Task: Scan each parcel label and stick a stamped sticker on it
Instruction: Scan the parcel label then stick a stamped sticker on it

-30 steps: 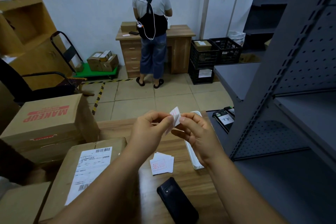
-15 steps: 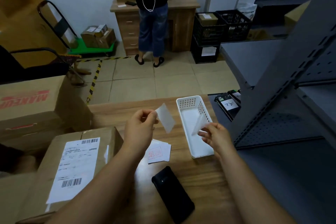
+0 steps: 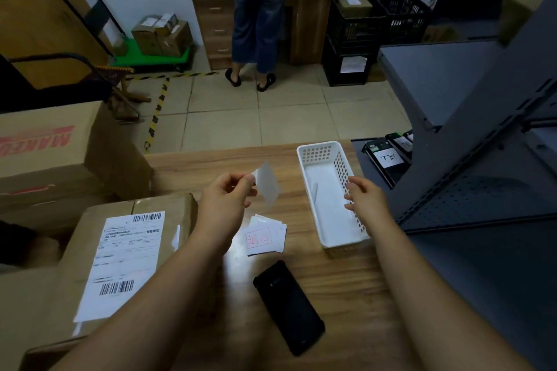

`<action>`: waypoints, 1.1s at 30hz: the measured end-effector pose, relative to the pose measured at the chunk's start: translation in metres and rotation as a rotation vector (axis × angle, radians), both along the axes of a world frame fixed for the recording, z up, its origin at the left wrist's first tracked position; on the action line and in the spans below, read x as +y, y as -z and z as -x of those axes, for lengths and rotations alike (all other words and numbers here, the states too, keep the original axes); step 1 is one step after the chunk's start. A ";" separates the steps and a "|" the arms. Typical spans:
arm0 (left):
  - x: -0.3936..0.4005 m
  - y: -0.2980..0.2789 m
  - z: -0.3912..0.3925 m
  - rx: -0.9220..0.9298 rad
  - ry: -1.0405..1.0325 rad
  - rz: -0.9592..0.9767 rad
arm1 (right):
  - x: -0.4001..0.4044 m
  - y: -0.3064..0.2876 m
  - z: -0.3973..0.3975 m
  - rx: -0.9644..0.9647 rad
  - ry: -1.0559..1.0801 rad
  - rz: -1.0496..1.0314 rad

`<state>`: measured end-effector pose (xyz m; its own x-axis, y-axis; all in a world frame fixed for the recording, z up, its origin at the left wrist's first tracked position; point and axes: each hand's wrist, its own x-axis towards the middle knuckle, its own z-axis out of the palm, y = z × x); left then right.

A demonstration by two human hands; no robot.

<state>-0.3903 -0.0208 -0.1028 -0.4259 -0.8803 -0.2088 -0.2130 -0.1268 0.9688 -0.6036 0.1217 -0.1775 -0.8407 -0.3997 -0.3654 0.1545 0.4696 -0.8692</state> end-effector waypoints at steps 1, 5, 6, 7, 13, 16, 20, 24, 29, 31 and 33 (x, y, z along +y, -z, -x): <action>-0.001 -0.001 -0.002 0.004 0.002 0.008 | -0.001 -0.008 -0.004 0.009 0.006 0.021; -0.006 -0.010 -0.012 0.024 -0.015 0.052 | -0.019 -0.056 -0.040 -0.115 -0.115 0.173; -0.007 -0.013 -0.016 0.017 -0.017 0.072 | -0.025 -0.069 -0.053 -0.177 -0.185 0.217; -0.009 -0.016 -0.020 0.010 -0.023 0.096 | -0.033 -0.081 -0.067 -0.230 -0.253 0.254; -0.022 -0.027 -0.067 -0.128 0.018 0.617 | -0.078 -0.113 -0.148 -0.415 -0.392 0.435; -0.024 -0.030 -0.096 -0.198 0.089 0.903 | -0.097 -0.119 -0.183 -0.568 -0.383 0.547; -0.033 -0.034 -0.142 -0.280 0.089 0.974 | -0.113 -0.125 -0.214 -0.595 -0.273 0.579; -0.055 -0.038 -0.193 -0.327 -0.022 0.824 | -0.124 -0.127 -0.221 -0.620 -0.220 0.570; -0.076 -0.035 -0.233 -0.336 -0.079 0.704 | -0.128 -0.127 -0.225 -0.668 -0.256 0.517; -0.080 -0.029 -0.242 -0.353 -0.057 0.685 | -0.129 -0.126 -0.228 -0.647 -0.241 0.479; -0.083 -0.023 -0.248 -0.358 -0.036 0.669 | -0.130 -0.125 -0.231 -0.601 -0.254 0.427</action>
<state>-0.1424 -0.1033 -0.0801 -0.4009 -0.8800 0.2547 -0.5355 0.4507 0.7143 -0.3725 -0.0078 -0.0527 -0.4109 -0.7621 -0.5004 0.5888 0.1972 -0.7838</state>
